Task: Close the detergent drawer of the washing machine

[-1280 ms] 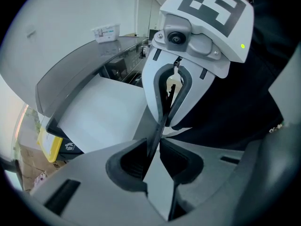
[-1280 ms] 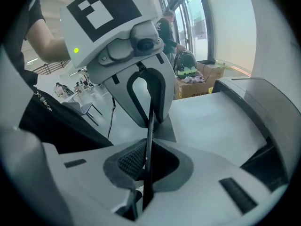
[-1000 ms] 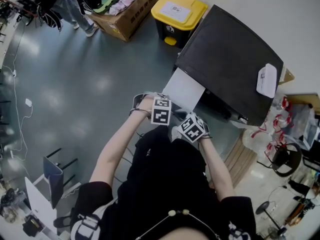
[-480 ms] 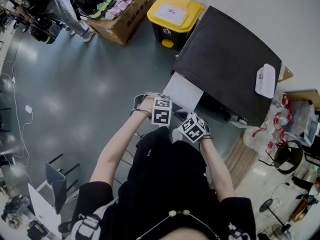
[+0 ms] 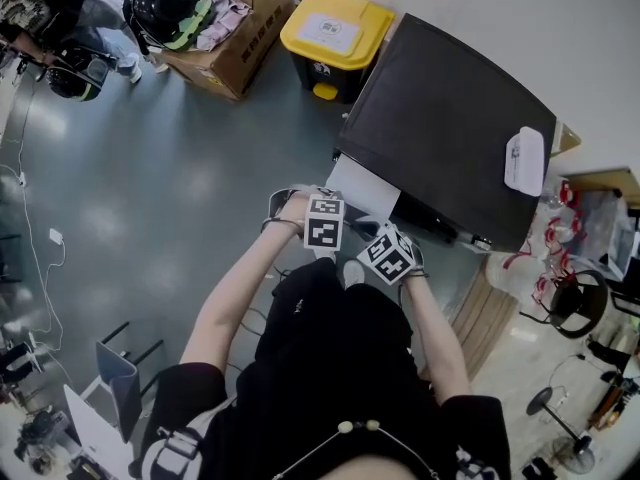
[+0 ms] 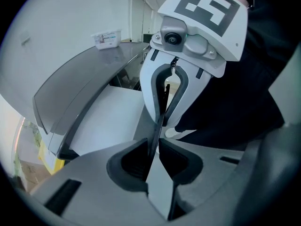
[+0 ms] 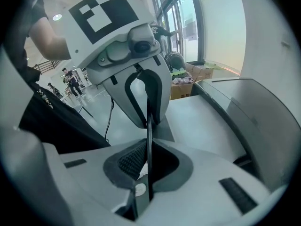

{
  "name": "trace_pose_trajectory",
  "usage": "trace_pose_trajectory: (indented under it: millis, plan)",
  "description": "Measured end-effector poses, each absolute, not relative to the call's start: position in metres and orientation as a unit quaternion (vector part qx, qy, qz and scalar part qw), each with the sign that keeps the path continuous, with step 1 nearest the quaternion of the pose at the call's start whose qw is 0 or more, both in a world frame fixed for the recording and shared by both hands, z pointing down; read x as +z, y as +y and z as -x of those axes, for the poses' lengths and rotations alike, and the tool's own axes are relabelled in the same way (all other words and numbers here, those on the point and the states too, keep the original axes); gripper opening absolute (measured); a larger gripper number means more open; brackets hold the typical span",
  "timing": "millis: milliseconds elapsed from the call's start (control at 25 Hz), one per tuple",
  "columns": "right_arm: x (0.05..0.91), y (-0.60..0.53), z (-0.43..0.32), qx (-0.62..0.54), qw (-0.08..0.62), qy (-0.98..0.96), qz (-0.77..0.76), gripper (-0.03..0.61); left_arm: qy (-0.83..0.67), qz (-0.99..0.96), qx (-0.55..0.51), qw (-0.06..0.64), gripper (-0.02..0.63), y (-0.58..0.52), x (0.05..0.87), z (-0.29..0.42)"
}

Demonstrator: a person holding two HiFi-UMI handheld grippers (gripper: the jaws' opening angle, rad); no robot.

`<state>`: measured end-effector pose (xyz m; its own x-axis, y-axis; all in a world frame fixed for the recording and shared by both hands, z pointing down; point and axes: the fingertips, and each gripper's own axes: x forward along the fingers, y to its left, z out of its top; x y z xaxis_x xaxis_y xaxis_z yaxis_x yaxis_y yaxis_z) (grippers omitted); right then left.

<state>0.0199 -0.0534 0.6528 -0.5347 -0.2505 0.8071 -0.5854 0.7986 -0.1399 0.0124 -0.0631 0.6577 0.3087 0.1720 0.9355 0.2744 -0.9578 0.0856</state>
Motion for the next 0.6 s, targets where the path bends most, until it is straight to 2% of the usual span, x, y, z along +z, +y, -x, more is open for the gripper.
trace_pose_trajectory:
  millis: [320, 600]
  plan:
    - [0.652, -0.082, -0.035, 0.189, 0.426, -0.841, -0.275, 0.046, -0.112, 0.819, -0.559, 0.066, 0.080, -0.091, 0.657, -0.026]
    - [0.650, -0.099, -0.045, 0.154, 0.440, -0.825, -0.320, 0.066, -0.055, 0.839, -0.536, 0.074, 0.106, -0.109, 0.656, -0.037]
